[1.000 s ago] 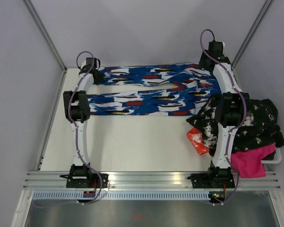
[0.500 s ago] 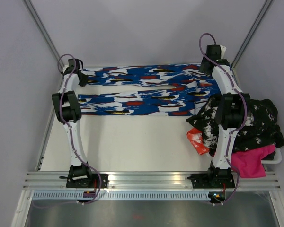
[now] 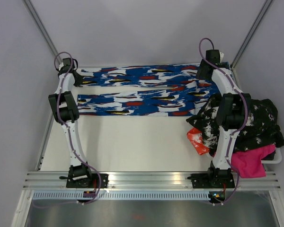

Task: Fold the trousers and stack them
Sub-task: Flatten the trousers out

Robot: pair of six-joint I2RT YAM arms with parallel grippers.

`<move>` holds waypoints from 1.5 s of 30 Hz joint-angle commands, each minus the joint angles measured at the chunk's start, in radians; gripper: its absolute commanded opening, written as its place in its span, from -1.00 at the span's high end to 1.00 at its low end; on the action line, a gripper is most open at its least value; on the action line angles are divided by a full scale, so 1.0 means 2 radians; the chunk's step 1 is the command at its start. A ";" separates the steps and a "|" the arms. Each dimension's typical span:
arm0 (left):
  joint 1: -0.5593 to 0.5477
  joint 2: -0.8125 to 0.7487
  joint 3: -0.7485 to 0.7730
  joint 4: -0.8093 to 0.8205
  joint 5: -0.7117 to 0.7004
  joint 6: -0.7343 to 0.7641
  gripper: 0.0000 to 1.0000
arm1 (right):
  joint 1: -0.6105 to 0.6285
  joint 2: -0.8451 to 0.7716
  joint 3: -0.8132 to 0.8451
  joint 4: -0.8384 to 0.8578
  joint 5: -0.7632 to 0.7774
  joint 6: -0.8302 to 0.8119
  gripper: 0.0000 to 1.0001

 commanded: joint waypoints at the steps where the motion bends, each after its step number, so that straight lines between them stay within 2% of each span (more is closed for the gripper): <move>1: 0.002 -0.094 -0.034 0.039 0.032 0.098 0.68 | -0.001 -0.026 -0.009 0.039 -0.041 0.003 -0.56; 2: -0.001 -0.133 -0.047 0.041 0.032 0.119 0.56 | -0.001 -0.027 -0.015 0.044 -0.053 0.003 -0.57; 3: -0.008 -0.154 -0.065 0.047 0.027 0.128 0.33 | -0.001 -0.029 -0.019 0.055 -0.058 0.002 -0.56; 4: -0.011 -0.199 -0.110 0.052 0.017 0.139 0.23 | -0.001 -0.033 -0.026 0.060 -0.067 0.003 -0.57; 5: -0.014 -0.199 -0.136 0.057 0.013 0.143 0.12 | -0.001 -0.035 -0.031 0.066 -0.070 0.003 -0.57; 6: -0.017 -0.242 -0.190 0.070 0.009 0.147 -0.11 | -0.001 -0.038 -0.032 0.073 -0.073 -0.002 -0.57; 7: -0.018 -0.260 -0.215 0.073 0.005 0.149 -0.19 | -0.001 -0.041 -0.033 0.075 -0.075 -0.006 -0.58; 10: -0.021 -0.316 -0.289 0.060 0.005 0.154 -0.30 | -0.001 -0.051 -0.034 0.076 -0.081 -0.021 -0.61; 14: -0.028 -0.359 -0.360 0.022 0.042 0.190 -0.42 | -0.001 -0.061 -0.039 0.080 -0.089 -0.029 -0.65; 18: -0.031 -0.397 -0.454 0.049 0.079 0.250 -0.50 | -0.001 -0.058 -0.043 0.087 -0.099 -0.022 -0.67; 20: -0.030 -0.396 -0.462 0.054 0.077 0.261 -0.51 | -0.001 -0.058 -0.040 0.087 -0.103 -0.017 -0.68; 25: -0.029 -0.361 -0.466 0.067 0.082 0.265 -0.51 | -0.001 -0.062 -0.037 0.084 -0.088 -0.015 -0.83; 34: -0.029 -0.303 -0.473 0.091 0.081 0.249 -0.41 | -0.001 -0.085 -0.042 0.058 -0.022 -0.010 -0.93; 37: -0.028 -0.297 -0.472 0.089 0.073 0.248 -0.22 | -0.014 -0.082 -0.042 0.041 -0.010 0.010 -0.95; 40: -0.024 -0.293 -0.472 0.092 0.073 0.243 0.06 | -0.032 -0.081 -0.049 0.038 -0.019 0.033 -0.96; 41: -0.022 -0.292 -0.475 0.093 0.073 0.241 0.22 | -0.038 -0.083 -0.050 0.041 -0.022 0.036 -0.95; 43: -0.020 -0.289 -0.479 0.099 0.078 0.234 0.39 | -0.043 -0.088 -0.049 0.039 -0.019 0.028 -0.96; 44: -0.016 -0.287 -0.479 0.099 0.079 0.232 0.57 | -0.043 -0.097 -0.050 0.037 -0.014 0.023 -0.96; 45: -0.015 -0.286 -0.479 0.098 0.078 0.229 0.66 | -0.043 -0.102 -0.052 0.037 -0.001 0.016 -0.95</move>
